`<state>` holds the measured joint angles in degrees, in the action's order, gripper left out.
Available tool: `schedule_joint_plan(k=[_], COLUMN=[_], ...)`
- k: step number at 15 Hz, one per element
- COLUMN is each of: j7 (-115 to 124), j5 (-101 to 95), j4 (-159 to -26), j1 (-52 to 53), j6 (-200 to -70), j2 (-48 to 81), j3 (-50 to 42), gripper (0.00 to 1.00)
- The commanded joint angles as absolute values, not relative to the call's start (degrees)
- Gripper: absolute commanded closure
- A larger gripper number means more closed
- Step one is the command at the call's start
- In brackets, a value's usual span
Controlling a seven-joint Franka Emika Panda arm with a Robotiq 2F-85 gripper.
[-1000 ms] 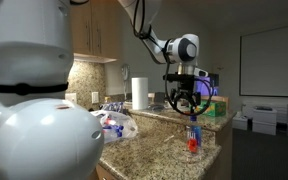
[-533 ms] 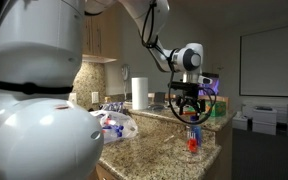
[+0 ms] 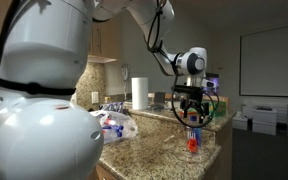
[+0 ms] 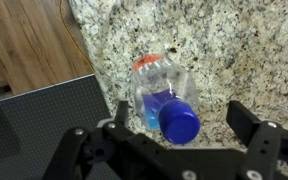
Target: Put the bottles on the counter in the plastic bag
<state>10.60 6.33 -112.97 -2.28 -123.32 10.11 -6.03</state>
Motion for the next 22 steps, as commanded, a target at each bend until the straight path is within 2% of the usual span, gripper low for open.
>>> schedule_joint_plan(k=[1,3,12,15,16,17,18,22], j7=[12.10,12.10,13.28,14.19,14.20,14.18,14.26,14.40], j5=[5.51,5.22,4.42,4.16,4.36,4.46,4.35,4.20], j4=[-110.33,-109.34,-109.23,-109.46,-109.59,-109.79,-110.13,-111.90], j1=[-2.74,-2.64,-2.66,-2.68,-2.67,-2.59,-2.44,-1.89], j6=[-124.03,-123.75,-122.82,-122.69,-122.81,-122.90,-123.20,-124.39], j2=[11.90,12.62,12.49,12.34,12.19,11.95,11.59,9.49], j3=[-5.66,-5.65,-6.30,-6.56,-6.54,-6.48,-6.41,-5.96], gripper=[0.25,0.33,0.93,1.00,0.69,0.73,0.72,0.48])
